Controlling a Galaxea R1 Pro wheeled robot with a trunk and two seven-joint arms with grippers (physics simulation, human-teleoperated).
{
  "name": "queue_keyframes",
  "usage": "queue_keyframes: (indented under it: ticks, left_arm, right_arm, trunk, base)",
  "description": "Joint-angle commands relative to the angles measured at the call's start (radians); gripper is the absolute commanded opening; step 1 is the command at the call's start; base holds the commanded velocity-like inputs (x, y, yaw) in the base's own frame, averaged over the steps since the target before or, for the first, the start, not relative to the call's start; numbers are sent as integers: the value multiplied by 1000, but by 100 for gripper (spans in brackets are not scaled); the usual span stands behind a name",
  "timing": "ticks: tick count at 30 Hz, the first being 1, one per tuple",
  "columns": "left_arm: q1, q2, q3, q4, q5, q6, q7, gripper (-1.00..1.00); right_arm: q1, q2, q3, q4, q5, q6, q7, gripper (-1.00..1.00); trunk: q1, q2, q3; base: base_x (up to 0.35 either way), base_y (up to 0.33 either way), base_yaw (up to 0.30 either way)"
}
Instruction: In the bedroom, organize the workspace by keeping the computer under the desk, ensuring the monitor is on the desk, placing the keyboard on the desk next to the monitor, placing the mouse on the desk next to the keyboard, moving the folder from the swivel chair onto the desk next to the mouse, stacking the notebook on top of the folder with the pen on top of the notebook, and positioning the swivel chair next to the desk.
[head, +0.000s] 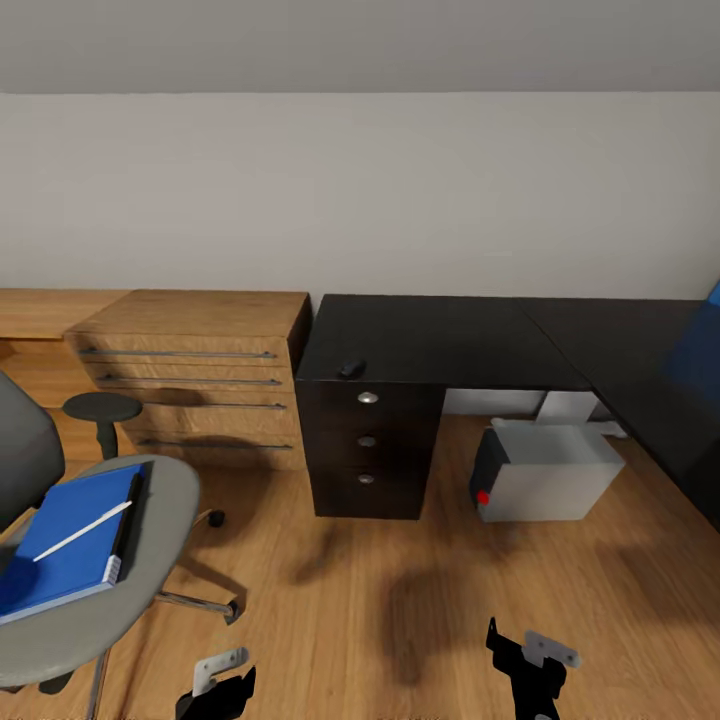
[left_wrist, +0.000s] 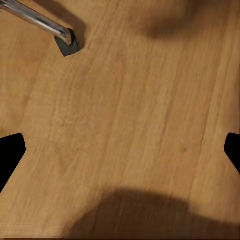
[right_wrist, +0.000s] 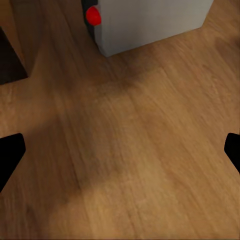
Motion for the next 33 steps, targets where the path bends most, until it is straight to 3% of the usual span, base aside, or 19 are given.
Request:
queue_keyframes:
  ticks: [1, 13, 23, 33]
  left_arm:
    - [0, -1, 2, 5, 8, -9, 0, 100]
    - [-1, 0, 2, 60, 8, -87, 5, 100]
    - [-1, 15, 3, 118, 16, -180, 4, 100]
    - [-1, 21, 3, 138, 15, -205, 4, 100]
  right_arm:
    - [-1, 0, 3, 2, -8, -4, 2, 100]
    - [-1, -2, 4, 1, -8, -4, 2, 100]
    - [-1, -2, 3, 2, -8, -4, 2, 100]
    - [-1, 1, 4, 2, -8, -4, 2, 100]
  trunk:
    - [0, 0, -1]
    - [0, 0, -1]
    - [0, 0, -1]
    - [0, 0, -1]
  base:
    - [-36, -52, 0]
    - [-26, -95, 0]
    - [-18, -8, 0]
    - [-217, -1, 0]
